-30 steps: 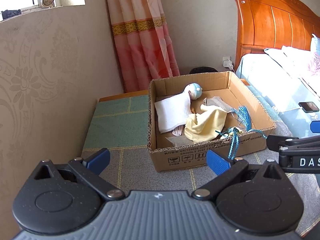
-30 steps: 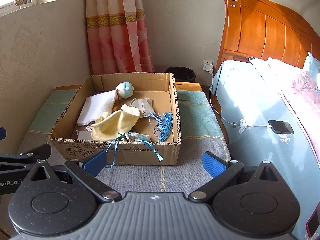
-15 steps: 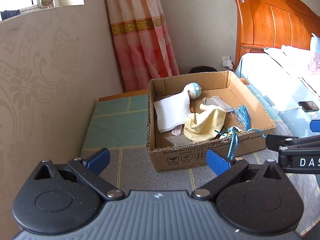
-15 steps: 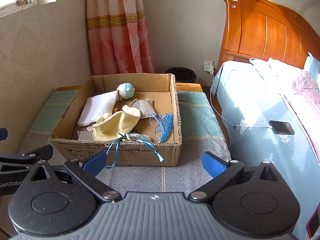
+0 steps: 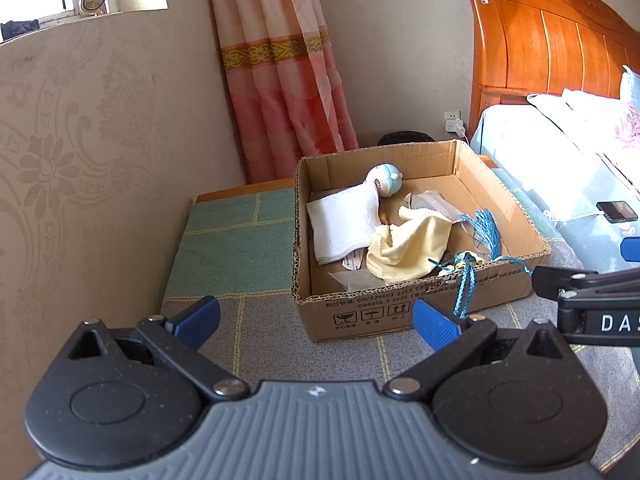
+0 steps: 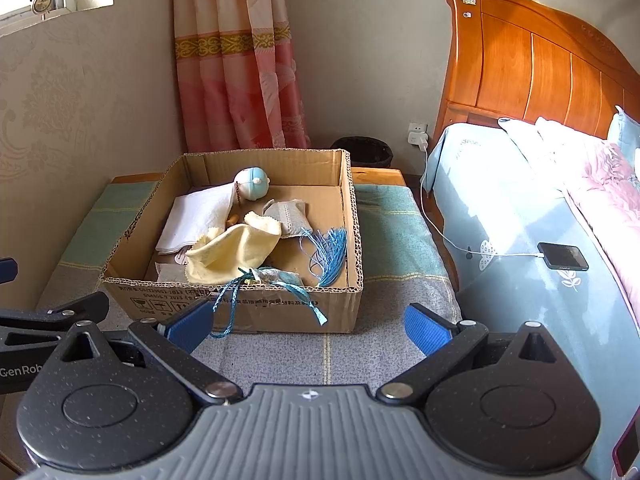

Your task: Organize soft objects

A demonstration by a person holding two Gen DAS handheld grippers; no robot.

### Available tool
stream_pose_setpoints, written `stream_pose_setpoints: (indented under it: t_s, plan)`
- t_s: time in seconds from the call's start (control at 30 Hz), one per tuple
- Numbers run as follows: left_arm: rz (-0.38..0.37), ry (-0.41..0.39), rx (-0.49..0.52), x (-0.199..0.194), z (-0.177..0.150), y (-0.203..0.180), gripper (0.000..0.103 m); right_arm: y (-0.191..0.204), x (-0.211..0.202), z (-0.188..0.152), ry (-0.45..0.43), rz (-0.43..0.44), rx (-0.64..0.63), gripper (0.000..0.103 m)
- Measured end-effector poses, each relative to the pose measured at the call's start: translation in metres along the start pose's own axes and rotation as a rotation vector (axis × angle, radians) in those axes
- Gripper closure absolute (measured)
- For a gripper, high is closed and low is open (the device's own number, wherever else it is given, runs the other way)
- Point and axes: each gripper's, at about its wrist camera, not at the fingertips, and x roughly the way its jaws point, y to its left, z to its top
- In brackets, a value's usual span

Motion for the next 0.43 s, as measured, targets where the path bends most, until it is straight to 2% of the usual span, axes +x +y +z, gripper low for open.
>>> stream_pose_setpoints:
  t_s: [0.43]
  plan:
    - [0.001,0.001,-0.001,0.0002,-0.0001,-0.0001,0.001,-0.0003,0.0001,0.0002,0.001,0.006,-0.002,0.0]
